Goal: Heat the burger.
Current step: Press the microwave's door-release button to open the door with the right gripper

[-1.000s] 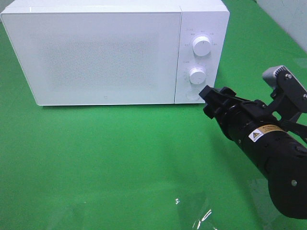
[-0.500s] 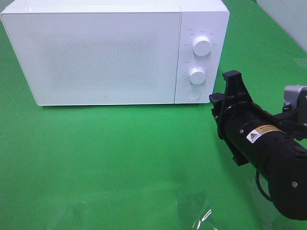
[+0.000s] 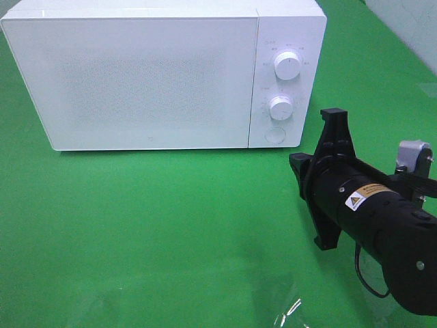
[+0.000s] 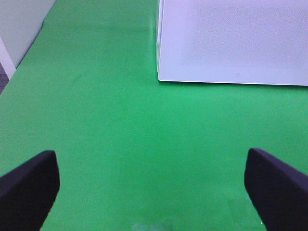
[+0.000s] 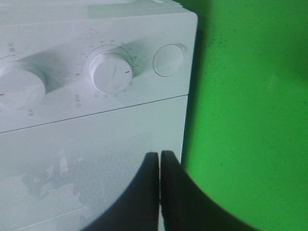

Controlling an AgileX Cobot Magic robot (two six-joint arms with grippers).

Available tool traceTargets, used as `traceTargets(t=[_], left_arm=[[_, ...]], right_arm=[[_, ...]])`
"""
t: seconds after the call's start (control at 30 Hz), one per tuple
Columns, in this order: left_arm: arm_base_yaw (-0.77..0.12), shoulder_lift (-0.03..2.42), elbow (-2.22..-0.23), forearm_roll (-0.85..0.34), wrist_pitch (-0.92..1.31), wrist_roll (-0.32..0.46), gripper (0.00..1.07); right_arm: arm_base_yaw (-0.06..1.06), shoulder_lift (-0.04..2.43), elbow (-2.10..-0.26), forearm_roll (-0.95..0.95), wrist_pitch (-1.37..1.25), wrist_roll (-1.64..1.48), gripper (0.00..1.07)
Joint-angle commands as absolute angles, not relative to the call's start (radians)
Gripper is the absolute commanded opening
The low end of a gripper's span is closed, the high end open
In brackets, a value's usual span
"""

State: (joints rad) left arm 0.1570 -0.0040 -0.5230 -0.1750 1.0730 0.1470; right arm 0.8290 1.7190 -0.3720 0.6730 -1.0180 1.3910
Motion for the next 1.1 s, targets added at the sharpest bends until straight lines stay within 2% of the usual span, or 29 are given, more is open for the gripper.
traceTargets(t=[0.03,0.9,1.1], left_arm=[[0.150,-0.009,-0.519,-0.181,1.074,0.142,0.97],[0.150,-0.009,-0.519,-0.181,1.074,0.142,0.97],[0.150,-0.009,-0.519,-0.181,1.074,0.142,0.97]], right_arm=[[0.831,1.721,-0.381,0.660,-0.992,1.413,0.00],[0.803,1.902,-0.521,0.662,-0.981,1.488,0.00],[0.747,1.936,-0.571,0.616,-0.957,1.485,0.00]])
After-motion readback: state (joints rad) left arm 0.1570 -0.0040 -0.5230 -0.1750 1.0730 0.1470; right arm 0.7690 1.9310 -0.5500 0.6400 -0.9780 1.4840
